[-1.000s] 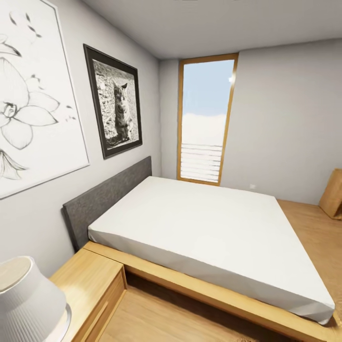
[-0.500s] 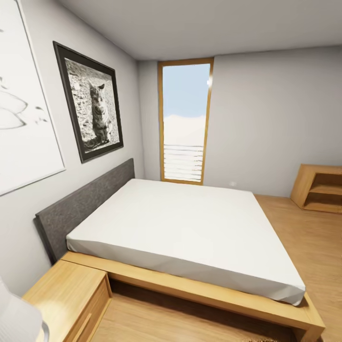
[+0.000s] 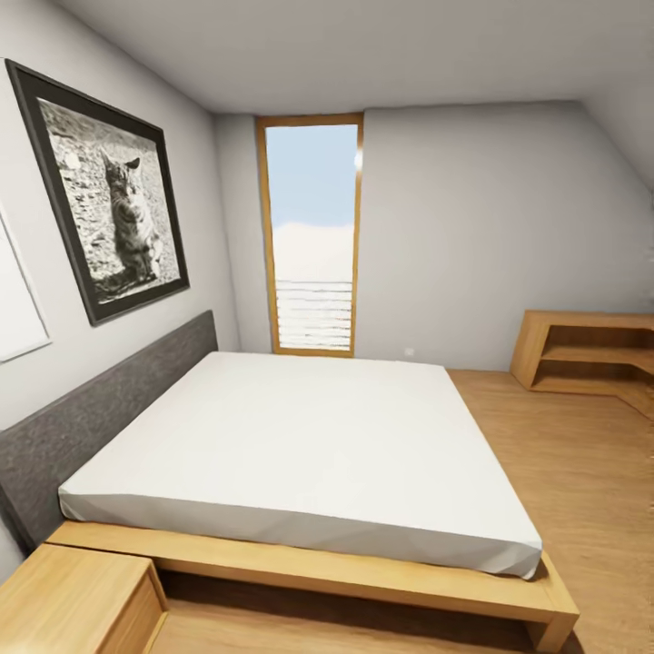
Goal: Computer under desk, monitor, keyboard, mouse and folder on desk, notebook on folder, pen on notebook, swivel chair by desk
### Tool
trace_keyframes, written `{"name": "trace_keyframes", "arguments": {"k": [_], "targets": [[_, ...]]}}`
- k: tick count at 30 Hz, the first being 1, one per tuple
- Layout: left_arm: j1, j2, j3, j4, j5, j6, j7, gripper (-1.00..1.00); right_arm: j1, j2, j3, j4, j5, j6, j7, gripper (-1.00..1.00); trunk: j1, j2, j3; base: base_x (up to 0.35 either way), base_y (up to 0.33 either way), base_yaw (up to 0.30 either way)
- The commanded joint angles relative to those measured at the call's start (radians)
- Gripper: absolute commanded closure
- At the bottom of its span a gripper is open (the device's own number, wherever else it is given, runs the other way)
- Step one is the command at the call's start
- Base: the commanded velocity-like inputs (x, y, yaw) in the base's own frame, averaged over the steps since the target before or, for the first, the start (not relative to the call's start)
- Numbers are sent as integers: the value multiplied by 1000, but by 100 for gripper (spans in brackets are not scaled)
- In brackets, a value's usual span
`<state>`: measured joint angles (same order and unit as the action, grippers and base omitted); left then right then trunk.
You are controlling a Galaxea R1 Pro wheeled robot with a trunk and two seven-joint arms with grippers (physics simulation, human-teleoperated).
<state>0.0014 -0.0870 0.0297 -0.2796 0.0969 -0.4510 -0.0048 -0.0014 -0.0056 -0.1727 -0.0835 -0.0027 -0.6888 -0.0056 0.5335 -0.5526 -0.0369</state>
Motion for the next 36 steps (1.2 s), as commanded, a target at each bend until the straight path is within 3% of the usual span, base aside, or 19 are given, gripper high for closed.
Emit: {"name": "trace_keyframes", "arguments": {"k": [1,15,24,36], "targets": [[0,0,3,-1,4,-2,-1,-100,0,0,-1,-1,0,-1,-1,-100,1,-1,-1,228,-244,-88],[0,1,3,-1,4,-2,0,-100,0,-1,-1,-2,1,-3,-1,-100,1,-1,2,140,-257,-66],[0,17,3,-1,4,-3,0,-100,0,-1,-1,-2,1,-7,-1,-100,1,-1,9,13,-36,-199],[0,19,3,-1,4,-2,0,-100,0,-1,-1,-2,0,-8,-1,-100,1,-1,18,1,-2,-218]]}}
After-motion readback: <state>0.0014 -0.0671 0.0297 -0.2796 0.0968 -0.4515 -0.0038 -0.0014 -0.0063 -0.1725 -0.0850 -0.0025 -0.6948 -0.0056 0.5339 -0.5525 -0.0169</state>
